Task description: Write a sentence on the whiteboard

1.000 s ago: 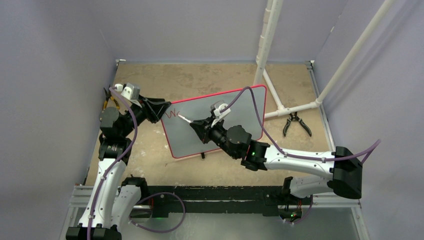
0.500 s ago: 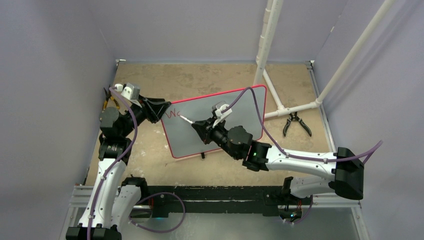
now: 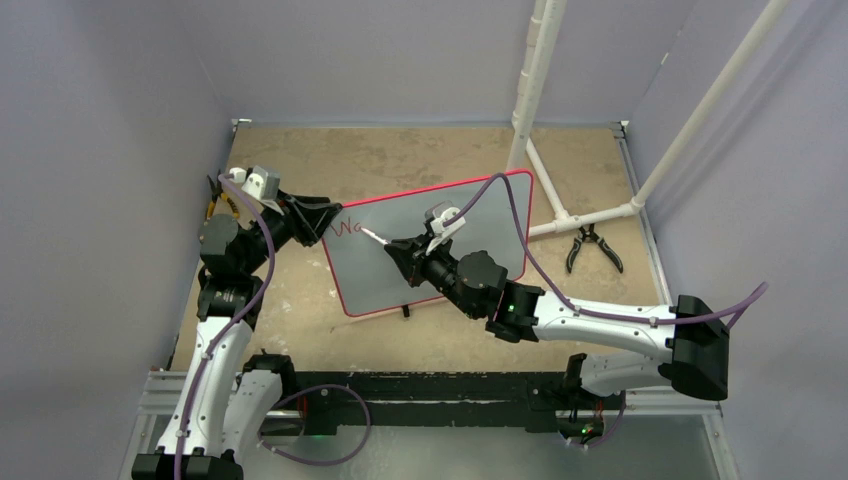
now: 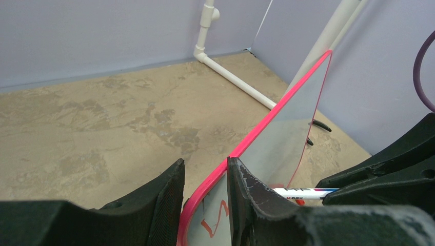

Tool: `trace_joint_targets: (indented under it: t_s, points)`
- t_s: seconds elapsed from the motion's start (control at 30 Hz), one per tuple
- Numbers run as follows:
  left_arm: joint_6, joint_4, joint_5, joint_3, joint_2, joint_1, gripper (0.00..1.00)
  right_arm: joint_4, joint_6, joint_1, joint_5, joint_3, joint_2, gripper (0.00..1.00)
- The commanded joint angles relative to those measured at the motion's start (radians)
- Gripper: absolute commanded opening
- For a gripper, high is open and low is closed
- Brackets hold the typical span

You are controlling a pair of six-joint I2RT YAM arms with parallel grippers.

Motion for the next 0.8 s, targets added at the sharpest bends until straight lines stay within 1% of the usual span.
trace_joint_targets:
  t_s: [0.0, 0.43, 0.77]
  points:
    - [0.005, 0.02, 0.023, -0.001, -0.004, -0.001, 0.33, 0.055, -0.028, -0.007, 0.05, 0.051, -0.022, 0.0]
    - [0.004, 0.022, 0.025, -0.003, -0.003, 0.0, 0.33, 0.059, -0.026, -0.006, 0.066, 0.047, -0.013, 0.0]
    - [0.004, 0.021, 0.024, -0.003, -0.006, 0.0, 0.34, 0.021, 0.027, -0.006, 0.039, -0.015, -0.023, 0.0]
